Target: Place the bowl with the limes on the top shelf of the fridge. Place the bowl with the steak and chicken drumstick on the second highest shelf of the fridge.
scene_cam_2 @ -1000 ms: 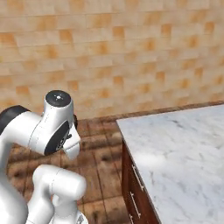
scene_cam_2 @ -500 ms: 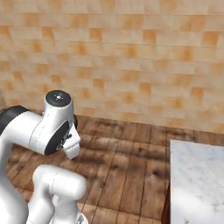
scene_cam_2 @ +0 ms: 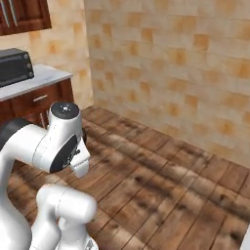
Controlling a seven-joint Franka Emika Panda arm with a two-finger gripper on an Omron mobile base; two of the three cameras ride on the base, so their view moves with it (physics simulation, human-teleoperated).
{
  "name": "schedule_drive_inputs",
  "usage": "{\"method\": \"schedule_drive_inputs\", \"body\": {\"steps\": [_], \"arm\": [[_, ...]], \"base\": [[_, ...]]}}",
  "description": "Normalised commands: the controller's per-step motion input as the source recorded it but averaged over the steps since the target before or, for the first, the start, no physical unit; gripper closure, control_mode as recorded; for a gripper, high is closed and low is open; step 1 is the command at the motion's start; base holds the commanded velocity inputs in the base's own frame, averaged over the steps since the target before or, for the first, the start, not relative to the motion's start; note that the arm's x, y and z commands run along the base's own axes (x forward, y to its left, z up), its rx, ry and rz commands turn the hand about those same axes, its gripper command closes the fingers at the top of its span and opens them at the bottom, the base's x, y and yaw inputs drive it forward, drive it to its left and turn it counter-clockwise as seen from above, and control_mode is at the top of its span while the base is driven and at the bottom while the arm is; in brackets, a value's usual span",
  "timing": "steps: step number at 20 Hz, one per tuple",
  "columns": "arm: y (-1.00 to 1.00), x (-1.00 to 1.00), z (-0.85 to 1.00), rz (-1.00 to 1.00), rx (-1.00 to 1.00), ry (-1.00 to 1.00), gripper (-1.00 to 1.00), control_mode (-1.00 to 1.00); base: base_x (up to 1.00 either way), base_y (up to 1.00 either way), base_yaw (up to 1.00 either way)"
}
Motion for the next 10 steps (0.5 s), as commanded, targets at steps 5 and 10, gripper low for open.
{"method": "schedule_drive_inputs", "body": {"steps": [5, 10], "arm": [[0.00, 0.00, 0.00, 0.00, 0.00, 0.00, 1.00, 1.00], [0.00, 0.00, 0.00, 0.00, 0.00, 0.00, 1.00, 1.00]], "base": [[0.00, 0.00, 0.81], [0.01, 0.00, 0.91]]}}
